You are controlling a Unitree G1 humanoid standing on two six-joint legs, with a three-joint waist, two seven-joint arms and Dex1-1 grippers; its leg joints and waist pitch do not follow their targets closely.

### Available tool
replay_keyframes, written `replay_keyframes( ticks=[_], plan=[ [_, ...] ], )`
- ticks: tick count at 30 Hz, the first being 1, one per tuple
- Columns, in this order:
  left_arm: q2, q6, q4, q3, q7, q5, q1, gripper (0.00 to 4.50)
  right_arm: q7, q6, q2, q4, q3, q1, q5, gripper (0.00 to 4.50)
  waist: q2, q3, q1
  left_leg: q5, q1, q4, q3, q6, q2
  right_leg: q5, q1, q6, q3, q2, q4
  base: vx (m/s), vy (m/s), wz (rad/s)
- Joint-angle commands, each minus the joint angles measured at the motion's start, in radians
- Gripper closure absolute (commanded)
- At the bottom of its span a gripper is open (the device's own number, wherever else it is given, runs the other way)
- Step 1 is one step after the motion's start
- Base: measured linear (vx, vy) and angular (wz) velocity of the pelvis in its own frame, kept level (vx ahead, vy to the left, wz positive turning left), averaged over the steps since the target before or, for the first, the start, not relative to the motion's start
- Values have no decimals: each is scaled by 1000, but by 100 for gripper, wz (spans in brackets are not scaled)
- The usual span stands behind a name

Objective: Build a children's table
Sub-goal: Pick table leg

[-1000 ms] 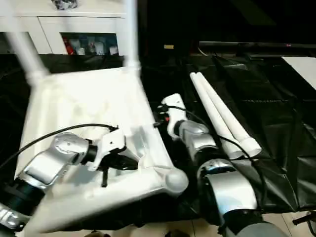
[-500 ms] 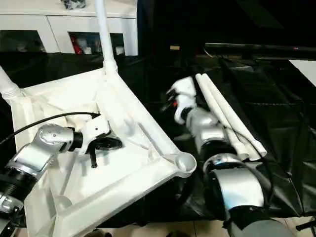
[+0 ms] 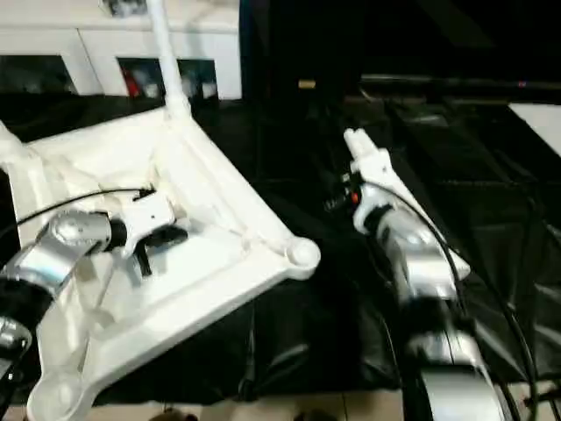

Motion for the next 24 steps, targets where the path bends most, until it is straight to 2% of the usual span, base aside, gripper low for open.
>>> replay_keyframes(
  ticks=[1, 2, 3, 4, 5, 7, 8, 9, 10, 11, 12, 13, 14, 15, 16, 17, 19, 20, 24],
  plan=[
    [8, -11, -41, 45, -20, -46, -9, 450, -44, 96, -18, -125, 4, 56, -4, 446, 3, -77, 9, -249, 13, -75, -6, 0, 11, -258, 54, -195, 34, -24, -69, 0, 0, 0],
    [8, -10, -71, 67, -28, -73, 2, 450, -72, 149, -25, -168, 4, 86, -21, 446, 6, -76, 9, -256, 13, -76, -7, -7, 12, -258, 52, -197, 33, -23, -68, 0, 0, 0],
    [8, -10, -71, 67, -28, -73, 2, 450, -72, 149, -25, -168, 4, 86, -21, 446, 4, -77, 7, -268, 14, -76, -5, -8, 11, -271, 50, -198, 32, -23, -71, 0, 0, 0],
    [5, -3, -100, 90, -27, -97, 12, 450, -92, 195, -30, -201, 4, 108, -34, 446, 9, -76, 7, -289, 15, -76, -6, -15, 9, -298, 48, -193, 32, -23, -72, 0, 0, 0],
    [-12, 23, -151, 141, -5, -147, 30, 450, -104, 258, -33, -257, 5, 139, -34, 446, 12, -74, 6, -291, 16, -77, -6, -21, 11, -292, 50, -197, 33, -22, -69, 0, 0, 0],
    [-22, 33, -170, 163, 3, -170, 37, 450, -105, 280, -32, -281, 4, 152, -29, 446, 7, -75, 4, -317, 15, -77, -7, -20, 9, -334, 47, -183, 31, -24, -77, 0, 0, 0],
    [-38, 76, -225, 199, 25, -209, 57, 430, -111, 313, -28, -310, -1, 161, -17, 430, 9, -72, 1, -319, 12, -78, -8, -23, 10, -335, 48, -182, 31, -24, -76, 0, 0, 0],
    [-38, 76, -225, 199, 25, -209, 57, 417, -111, 313, -28, -310, -1, 161, -17, 420, 9, -72, 1, -319, 12, -78, -8, -23, 10, -335, 48, -182, 31, -24, -76, 0, 0, 0],
    [-87, 152, -323, 247, 94, -270, 95, 417, -145, 360, -20, -343, -16, 158, -18, 420, 11, -73, -3, -323, 14, -77, -8, -28, 11, -345, 47, -173, 32, -22, -74, 0, 0, 0],
    [-96, 162, -337, 253, 106, -278, 102, 406, -151, 368, -19, -346, -18, 156, -19, 410, 9, -73, -5, -308, 10, -77, -9, -28, 13, -321, 51, -182, 32, -24, -71, 0, 0, 0],
    [-117, 176, -363, 265, 135, -292, 114, 397, -165, 387, -17, -355, -25, 152, -21, 394, 9, -72, -3, -310, 16, -74, -5, -23, 11, -332, 43, -183, 32, -20, -78, 0, 0, 0],
    [-156, 189, -380, 275, 195, -293, 126, 397, -180, 394, -21, -341, -31, 137, -31, 394, 7, -71, -4, -310, 14, -74, -4, -20, 10, -337, 44, -180, 32, -20, -79, 0, 0, 0],
    [-156, 189, -380, 275, 195, -293, 126, 378, -180, 394, -21, -341, -31, 137, -31, 379, 6, -73, -3, -305, 14, -72, -4, -18, 7, -348, 44, -164, 31, -18, -83, 0, 0, 0],
    [-192, 198, -387, 283, 246, -294, 134, 375, -192, 397, -27, -320, -36, 121, -40, 376, 7, -74, -5, -304, 14, -72, -4, -20, 8, -343, 43, -162, 32, -17, -81, 0, 0, 0],
    [-240, 219, -395, 290, 309, -294, 142, 375, -210, 412, -38, -297, -38, 102, -49, 376, 3, -72, -5, -299, 12, -72, -4, -18, 6, -351, 45, -152, 31, -16, -85, 0, 0, 0],
    [-271, 235, -400, 294, 348, -294, 147, 365, -222, 424, -47, -281, -40, 89, -55, 351, 1, -73, -9, -294, 11, -71, -3, -21, 9, -340, 48, -157, 32, -15, -82, 0, 0, 0],
    [-307, 263, -416, 278, 372, -283, 157, 342, -242, 456, -68, -234, -37, 56, -73, 336, 1, -74, -5, -280, 14, -68, -2, -15, 5, -345, 45, -152, 31, -15, -86, 0, 0, 0],
    [-319, 288, -433, 267, 379, -279, 162, 336, -254, 471, -77, -200, -39, 34, -80, 331, 0, -75, -5, -267, 8, -67, -2, -11, 2, -347, 48, -143, 31, -15, -86, 0, 0, 0],
    [-324, 337, -489, 235, 343, -294, 170, 309, -280, 485, -105, -72, -45, -37, -91, 292, -2, -78, -6, -232, 3, -65, -3, -3, 2, -299, 52, -152, 29, -15, -81, 0, 0, 0]
  ],
)
